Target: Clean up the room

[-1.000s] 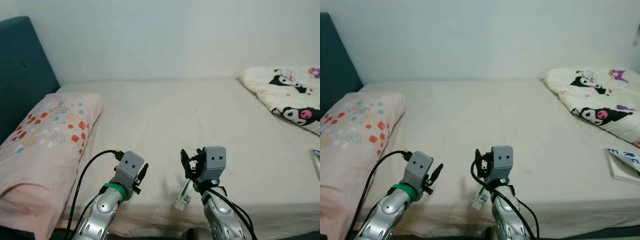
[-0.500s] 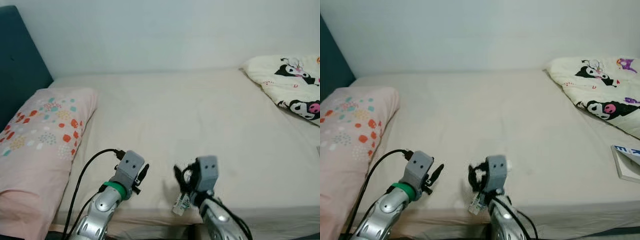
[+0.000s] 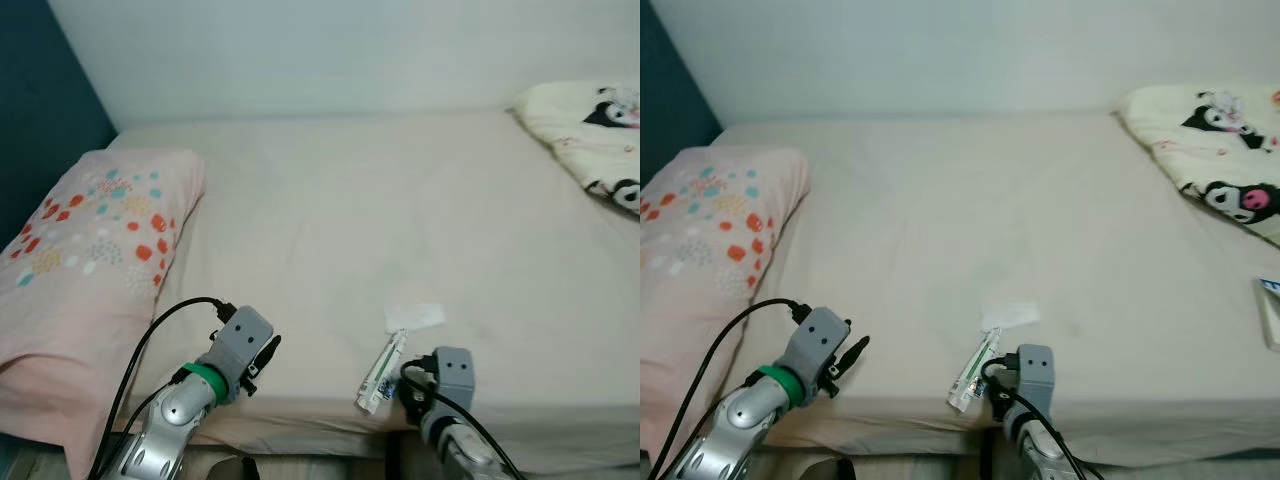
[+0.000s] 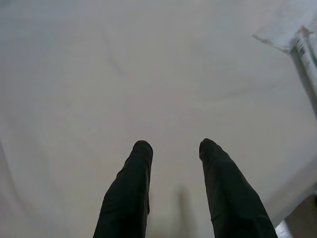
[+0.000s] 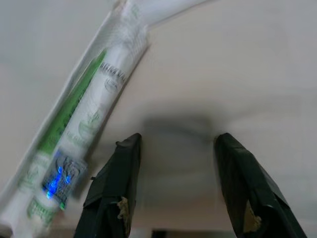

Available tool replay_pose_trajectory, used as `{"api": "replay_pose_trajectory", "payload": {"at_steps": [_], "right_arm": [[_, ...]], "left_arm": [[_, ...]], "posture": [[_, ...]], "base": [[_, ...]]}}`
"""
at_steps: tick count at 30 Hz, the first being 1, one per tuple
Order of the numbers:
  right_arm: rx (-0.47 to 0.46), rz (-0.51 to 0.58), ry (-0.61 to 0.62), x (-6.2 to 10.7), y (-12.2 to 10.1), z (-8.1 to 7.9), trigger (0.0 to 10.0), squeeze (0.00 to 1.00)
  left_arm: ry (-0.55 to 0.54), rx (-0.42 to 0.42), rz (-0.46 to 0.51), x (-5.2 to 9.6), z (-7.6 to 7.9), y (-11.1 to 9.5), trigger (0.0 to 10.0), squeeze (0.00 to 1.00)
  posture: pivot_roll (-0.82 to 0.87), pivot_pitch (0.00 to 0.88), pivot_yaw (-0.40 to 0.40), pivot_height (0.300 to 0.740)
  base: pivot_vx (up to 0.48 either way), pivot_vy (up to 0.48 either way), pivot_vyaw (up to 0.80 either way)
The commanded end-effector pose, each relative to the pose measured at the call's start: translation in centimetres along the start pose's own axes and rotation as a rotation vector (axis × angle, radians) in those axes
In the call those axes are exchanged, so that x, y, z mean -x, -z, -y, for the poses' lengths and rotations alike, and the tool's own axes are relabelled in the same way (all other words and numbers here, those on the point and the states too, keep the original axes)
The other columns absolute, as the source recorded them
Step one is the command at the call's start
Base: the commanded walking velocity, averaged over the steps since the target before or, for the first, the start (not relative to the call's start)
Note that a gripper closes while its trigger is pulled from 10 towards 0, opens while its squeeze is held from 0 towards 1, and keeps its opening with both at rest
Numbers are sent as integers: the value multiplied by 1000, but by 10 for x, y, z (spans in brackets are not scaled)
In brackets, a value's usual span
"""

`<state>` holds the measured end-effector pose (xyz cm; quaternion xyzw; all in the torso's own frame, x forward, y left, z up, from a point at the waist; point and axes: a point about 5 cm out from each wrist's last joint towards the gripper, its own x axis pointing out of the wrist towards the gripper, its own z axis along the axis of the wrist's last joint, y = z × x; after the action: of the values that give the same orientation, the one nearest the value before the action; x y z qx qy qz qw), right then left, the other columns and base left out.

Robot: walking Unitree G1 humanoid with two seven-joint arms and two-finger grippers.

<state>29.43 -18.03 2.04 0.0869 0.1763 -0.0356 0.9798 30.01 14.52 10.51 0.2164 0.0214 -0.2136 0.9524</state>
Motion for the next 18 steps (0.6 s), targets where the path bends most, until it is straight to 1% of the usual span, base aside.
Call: {"api": "replay_pose_trajectory", "payload": {"at_steps": [1, 3, 6, 8, 9, 11, 13, 14, 18], "right_arm": [[-30, -38, 30, 4, 11, 8, 10000, 0], [-80, 12, -36, 0, 1, 2, 10000, 0], [-123, 51, -101, -5, -9, -9, 10000, 0], [-134, 65, -112, -5, -12, -11, 10000, 0], [-144, 123, -133, -4, -20, -18, 10000, 0], [-171, 170, -173, 1, -24, -25, 10000, 0], [-188, 177, -203, 4, -23, -31, 10000, 0], [-188, 177, -203, 4, -23, -31, 10000, 0], [-202, 143, -230, 3, -16, -37, 10000, 0]], "left_arm": [[6, -5, -34, 5, 0, 7, 10000, 0], [2, -3, -31, 7, 1, 4, 10000, 0], [7, -5, -33, 13, 1, 3, 10000, 0], [11, -7, -35, 15, 2, 3, 10000, 0], [16, -7, -41, 19, 2, 3, 10000, 0], [17, -3, -50, 22, 3, 5, 10000, 0], [22, -2, -56, 23, 5, 6, 10000, 0], [22, -2, -56, 23, 5, 6, 10000, 0], [31, 0, -55, 23, 7, 4, 10000, 0]], "posture": [[-79, 228, 131, 605], [-67, 249, 139, 605], [-48, 272, 137, 605], [-48, 272, 137, 605], [-50, 278, 137, 605], [-53, 286, 138, 605], [-52, 293, 145, 605], [-52, 293, 145, 605], [-42, 297, 150, 605]], "base": [[0, 0, 0], [0, 0, 0], [0, 0, 0], [0, 0, 0], [0, 0, 0], [0, 0, 0], [0, 0, 0], [0, 0, 0], [0, 0, 0]]}}
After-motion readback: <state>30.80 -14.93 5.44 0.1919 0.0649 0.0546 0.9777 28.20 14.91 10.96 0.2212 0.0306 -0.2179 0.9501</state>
